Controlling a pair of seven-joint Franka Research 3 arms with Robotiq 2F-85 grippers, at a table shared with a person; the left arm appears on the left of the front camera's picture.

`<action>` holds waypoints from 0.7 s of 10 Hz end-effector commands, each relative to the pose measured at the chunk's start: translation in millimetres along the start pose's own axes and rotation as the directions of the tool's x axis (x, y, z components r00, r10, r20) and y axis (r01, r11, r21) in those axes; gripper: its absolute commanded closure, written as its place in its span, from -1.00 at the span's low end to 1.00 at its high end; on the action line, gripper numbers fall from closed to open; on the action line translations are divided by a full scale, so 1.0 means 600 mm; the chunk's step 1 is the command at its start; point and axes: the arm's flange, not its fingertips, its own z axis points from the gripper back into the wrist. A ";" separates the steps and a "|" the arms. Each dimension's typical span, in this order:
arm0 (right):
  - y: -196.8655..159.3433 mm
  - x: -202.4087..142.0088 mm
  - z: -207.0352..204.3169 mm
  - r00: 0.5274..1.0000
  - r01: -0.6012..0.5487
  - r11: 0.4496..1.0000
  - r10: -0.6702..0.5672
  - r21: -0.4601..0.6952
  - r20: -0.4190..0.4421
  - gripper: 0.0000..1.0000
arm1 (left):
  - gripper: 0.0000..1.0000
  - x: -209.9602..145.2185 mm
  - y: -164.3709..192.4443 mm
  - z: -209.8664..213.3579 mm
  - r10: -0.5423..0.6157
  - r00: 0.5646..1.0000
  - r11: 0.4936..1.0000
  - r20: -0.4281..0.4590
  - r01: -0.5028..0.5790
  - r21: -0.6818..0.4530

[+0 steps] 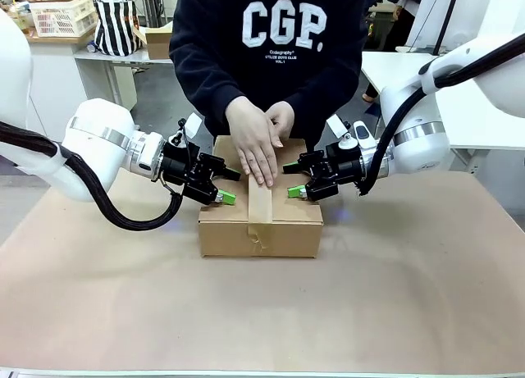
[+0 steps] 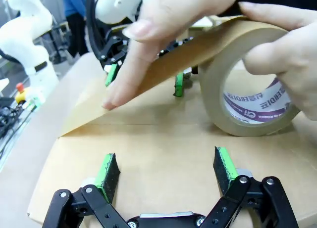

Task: Pack the gift set into the box.
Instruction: Press and hold the closed box until the human finishes sealing it.

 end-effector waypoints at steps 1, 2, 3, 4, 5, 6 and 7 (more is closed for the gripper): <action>0.003 -0.005 0.001 1.000 0.010 1.000 -0.010 -0.011 -0.004 -1.00 | -1.00 -0.006 -0.002 -0.001 0.006 1.000 1.000 -0.007 -0.006 0.001; 0.003 -0.005 0.001 1.000 0.010 1.000 -0.010 -0.011 -0.004 -1.00 | -1.00 -0.006 -0.002 -0.001 0.006 1.000 1.000 -0.007 -0.006 0.001; 0.003 -0.005 0.001 1.000 0.010 1.000 -0.010 -0.011 -0.004 -1.00 | -1.00 -0.006 -0.002 -0.001 0.006 1.000 1.000 -0.007 -0.006 0.001; 0.003 -0.005 0.001 1.000 0.010 1.000 -0.010 -0.011 -0.004 -1.00 | -1.00 -0.006 -0.002 -0.001 0.006 1.000 1.000 -0.007 -0.006 0.001; 0.003 -0.005 0.001 1.000 0.010 1.000 -0.010 -0.011 -0.004 -1.00 | -1.00 -0.006 -0.002 -0.001 0.006 1.000 1.000 -0.007 -0.006 0.001; 0.003 -0.005 0.001 1.000 0.010 1.000 -0.010 -0.011 -0.004 -1.00 | -1.00 -0.006 -0.002 -0.001 0.006 1.000 1.000 -0.007 -0.006 0.001; 0.003 -0.005 0.001 1.000 0.010 1.000 -0.010 -0.011 -0.004 -1.00 | -1.00 -0.006 -0.002 -0.001 0.006 1.000 1.000 -0.007 -0.006 0.001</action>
